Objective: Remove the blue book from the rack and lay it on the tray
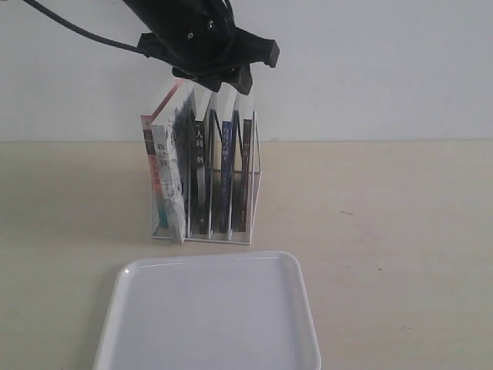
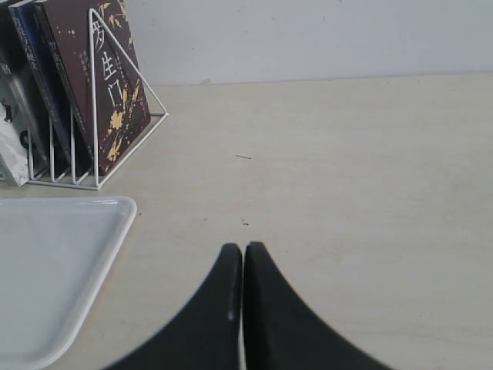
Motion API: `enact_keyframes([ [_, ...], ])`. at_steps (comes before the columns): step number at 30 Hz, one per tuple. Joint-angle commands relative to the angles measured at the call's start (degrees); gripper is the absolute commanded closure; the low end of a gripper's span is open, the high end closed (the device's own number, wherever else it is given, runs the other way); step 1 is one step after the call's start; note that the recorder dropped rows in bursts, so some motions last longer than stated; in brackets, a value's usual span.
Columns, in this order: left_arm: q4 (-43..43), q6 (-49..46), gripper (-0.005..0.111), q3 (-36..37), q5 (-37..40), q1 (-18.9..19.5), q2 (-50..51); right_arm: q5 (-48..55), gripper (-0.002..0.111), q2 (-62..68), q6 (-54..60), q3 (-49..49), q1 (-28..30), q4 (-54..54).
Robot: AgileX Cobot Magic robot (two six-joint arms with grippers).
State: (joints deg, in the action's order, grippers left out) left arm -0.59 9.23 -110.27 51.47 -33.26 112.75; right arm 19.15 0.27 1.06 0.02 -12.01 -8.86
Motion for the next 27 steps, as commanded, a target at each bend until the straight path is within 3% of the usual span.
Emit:
enact_keyframes([
  [1, -0.5, 2.75, 0.063, -0.72, -1.83, -0.37, 1.67, -0.18, 0.108, -0.27, 0.16, -0.02, 0.05, 0.36],
  [11, -6.16, 5.36, 0.063, -0.75, -3.4, -0.6, 3.27, -0.18, 0.108, -0.27, 0.16, -0.02, 0.05, 0.36],
  [27, -6.06, 6.39, 0.067, -0.75, -3.14, -0.6, 3.72, -0.18, 0.108, -0.27, 0.16, -0.02, 0.05, 0.36],
])
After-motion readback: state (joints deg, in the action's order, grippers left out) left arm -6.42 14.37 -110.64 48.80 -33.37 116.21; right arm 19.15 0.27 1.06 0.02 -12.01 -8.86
